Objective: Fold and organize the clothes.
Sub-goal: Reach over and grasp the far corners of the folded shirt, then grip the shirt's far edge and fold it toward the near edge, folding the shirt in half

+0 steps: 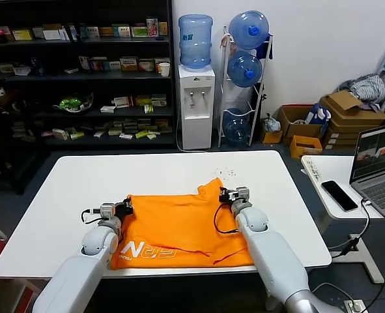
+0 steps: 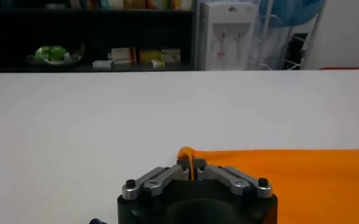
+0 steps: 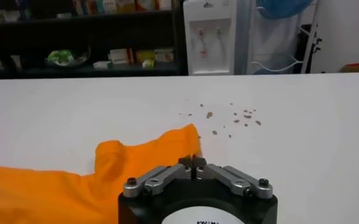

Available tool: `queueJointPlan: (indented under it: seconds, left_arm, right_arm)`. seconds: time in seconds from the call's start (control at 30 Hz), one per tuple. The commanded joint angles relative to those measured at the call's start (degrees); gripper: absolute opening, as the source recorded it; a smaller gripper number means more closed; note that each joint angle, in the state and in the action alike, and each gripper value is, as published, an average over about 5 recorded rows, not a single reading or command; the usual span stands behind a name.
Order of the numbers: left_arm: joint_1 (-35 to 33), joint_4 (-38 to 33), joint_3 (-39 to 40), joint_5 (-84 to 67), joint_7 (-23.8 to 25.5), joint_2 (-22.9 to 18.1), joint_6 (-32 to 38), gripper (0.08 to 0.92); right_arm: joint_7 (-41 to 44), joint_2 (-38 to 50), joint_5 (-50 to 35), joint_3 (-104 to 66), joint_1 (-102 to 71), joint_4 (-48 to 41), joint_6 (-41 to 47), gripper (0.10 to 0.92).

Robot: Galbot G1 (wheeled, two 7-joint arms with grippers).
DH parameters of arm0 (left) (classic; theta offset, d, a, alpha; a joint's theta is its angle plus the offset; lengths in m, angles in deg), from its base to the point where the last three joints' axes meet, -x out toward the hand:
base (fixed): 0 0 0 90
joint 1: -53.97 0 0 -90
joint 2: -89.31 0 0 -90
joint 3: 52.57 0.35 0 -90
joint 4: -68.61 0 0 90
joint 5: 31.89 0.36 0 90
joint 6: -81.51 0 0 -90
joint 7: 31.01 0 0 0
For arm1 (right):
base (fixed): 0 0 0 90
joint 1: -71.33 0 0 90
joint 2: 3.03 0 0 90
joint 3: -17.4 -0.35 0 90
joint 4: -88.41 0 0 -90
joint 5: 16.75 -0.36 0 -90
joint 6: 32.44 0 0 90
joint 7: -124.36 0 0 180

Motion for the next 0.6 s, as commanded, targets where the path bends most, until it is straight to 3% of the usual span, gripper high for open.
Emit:
queueJointPlan:
  seconds: [0.03, 0.37, 0.6]
  left_arm:
    - [-5.0, -10.1, -1.5, 2.9, -0.5, 0.6, 8.1, 0.105]
    - [-22.2, -29.1, -4.5, 3.6, -4.0, 5.4, 5.3, 0.097]
    - [-30.9, -35.1, -6.5, 4.5, -5.6, 8.0, 4.8, 0.097]
  right_arm:
    - [-2.0, 3.7, -4.1, 0.0, -6.2, 13.5, -4.0, 0.125]
    - [-6.5, 17.3, -8.4, -1.5, -26.3, 39.9, 1.4, 0.125]
    - [-8.3, 23.4, -9.2, -5.3, -39.9, 51.9, 3.1, 0.125]
